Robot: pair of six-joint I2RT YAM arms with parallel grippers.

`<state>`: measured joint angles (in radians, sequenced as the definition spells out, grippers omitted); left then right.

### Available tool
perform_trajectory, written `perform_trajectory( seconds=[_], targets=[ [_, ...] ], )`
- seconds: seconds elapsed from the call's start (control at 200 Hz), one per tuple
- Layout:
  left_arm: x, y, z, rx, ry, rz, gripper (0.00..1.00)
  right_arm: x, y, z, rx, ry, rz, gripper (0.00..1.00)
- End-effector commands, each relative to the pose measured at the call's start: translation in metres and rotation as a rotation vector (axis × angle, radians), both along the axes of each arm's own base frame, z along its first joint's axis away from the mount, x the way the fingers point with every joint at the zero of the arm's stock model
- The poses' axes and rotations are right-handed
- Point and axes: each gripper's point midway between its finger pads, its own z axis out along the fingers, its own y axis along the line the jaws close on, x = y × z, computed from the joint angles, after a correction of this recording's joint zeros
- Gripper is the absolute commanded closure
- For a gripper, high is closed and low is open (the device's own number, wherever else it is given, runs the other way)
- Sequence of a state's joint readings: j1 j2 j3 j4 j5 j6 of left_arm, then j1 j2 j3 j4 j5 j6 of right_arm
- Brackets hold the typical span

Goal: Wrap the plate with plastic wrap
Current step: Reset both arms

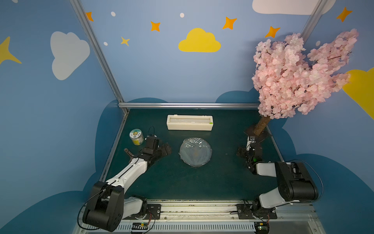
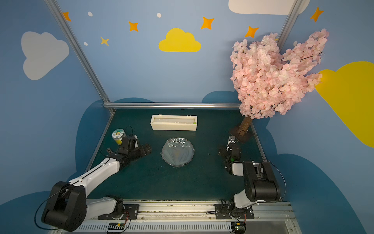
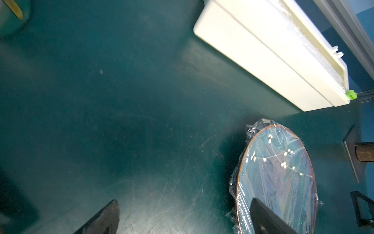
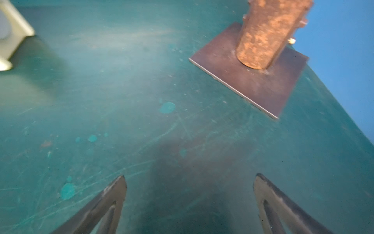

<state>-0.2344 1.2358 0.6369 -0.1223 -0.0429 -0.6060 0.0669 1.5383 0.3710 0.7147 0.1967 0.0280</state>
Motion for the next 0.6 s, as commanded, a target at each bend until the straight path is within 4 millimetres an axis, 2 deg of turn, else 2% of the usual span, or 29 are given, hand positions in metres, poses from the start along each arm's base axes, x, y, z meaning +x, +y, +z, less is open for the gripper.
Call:
perform_trajectory(
  seconds=[0.0, 0.095, 0.195, 0.305, 0.36, 0.415, 0.49, 0.551, 0.596],
  targets=[
    [0.021, 0.020, 0.037, 0.163, -0.177, 0.012, 0.00, 0.021, 0.009, 0.042, 0.019, -0.176, 0.041, 0.02],
    [0.029, 0.037, 0.057, 0.300, -0.299, 0.033, 0.00, 0.020, 0.008, 0.040, 0.038, -0.117, 0.019, 0.02],
    [0.032, 0.045, 0.066, 0.464, -0.438, -0.028, 0.00, 0.019, 0.012, 0.036, -0.004, -0.049, 0.069, 0.02],
    [0.027, 0.048, 0.052, 0.623, -0.577, -0.099, 0.00, 0.019, 0.011, 0.037, 0.004, -0.065, 0.057, 0.02],
    [0.024, 0.050, 0.037, 0.674, -0.601, -0.124, 0.00, 0.018, 0.012, 0.035, 0.000, -0.041, 0.067, 0.02],
    [0.026, 0.053, 0.026, 0.682, -0.606, -0.109, 0.00, 0.019, 0.012, 0.035, -0.002, -0.048, 0.068, 0.02],
    [0.034, 0.050, 0.027, 0.706, -0.651, -0.111, 0.00, 0.018, 0.012, 0.035, -0.001, -0.045, 0.067, 0.02],
    [0.038, 0.048, 0.019, 0.687, -0.641, -0.124, 0.00, 0.018, 0.012, 0.035, -0.002, -0.044, 0.068, 0.02],
    [0.043, 0.053, 0.015, 0.692, -0.626, -0.100, 0.00, 0.018, 0.012, 0.035, -0.002, -0.044, 0.068, 0.02]
  ],
)
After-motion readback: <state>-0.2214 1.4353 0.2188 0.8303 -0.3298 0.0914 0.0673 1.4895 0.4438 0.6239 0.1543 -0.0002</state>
